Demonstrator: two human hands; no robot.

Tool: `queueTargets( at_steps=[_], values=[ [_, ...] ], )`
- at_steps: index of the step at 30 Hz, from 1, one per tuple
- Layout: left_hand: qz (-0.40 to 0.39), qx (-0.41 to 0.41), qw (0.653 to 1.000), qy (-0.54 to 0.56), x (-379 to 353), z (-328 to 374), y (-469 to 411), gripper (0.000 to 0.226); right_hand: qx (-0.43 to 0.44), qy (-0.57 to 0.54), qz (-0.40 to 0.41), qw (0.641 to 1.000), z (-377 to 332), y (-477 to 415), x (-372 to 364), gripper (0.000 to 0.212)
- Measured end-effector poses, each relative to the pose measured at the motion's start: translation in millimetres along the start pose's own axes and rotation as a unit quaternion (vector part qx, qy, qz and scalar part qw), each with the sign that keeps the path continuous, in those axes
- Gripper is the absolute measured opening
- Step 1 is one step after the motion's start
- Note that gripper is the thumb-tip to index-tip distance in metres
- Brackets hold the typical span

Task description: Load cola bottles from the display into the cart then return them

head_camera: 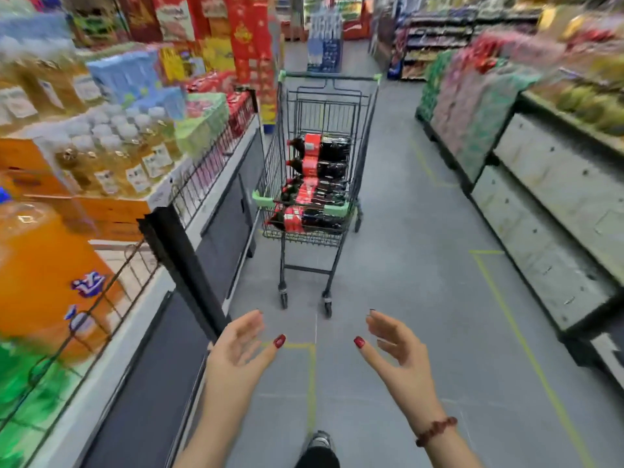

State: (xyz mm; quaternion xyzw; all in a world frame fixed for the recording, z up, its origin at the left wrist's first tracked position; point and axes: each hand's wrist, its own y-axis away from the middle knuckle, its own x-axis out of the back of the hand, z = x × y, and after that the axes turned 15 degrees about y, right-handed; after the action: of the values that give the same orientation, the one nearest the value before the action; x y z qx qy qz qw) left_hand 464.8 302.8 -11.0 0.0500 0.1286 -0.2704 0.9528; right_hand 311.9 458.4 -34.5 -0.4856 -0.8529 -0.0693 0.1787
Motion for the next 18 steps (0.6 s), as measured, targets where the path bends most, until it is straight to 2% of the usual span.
queueTargets(
  at_steps=[10,18],
  values=[
    [-0.02,0.025,0.999,-0.001,-82.6,-25.6,-201.6,0.042,-0.042,0.007,0.022,0.999,17.1,-183.0,23.5,0.039],
    [-0.019,0.033,0.999,-0.004,-196.5,-45.6,-298.1,0.04,-0.038,-0.002,0.02,0.999,41.9,-330.2,51.5,0.041]
  ],
)
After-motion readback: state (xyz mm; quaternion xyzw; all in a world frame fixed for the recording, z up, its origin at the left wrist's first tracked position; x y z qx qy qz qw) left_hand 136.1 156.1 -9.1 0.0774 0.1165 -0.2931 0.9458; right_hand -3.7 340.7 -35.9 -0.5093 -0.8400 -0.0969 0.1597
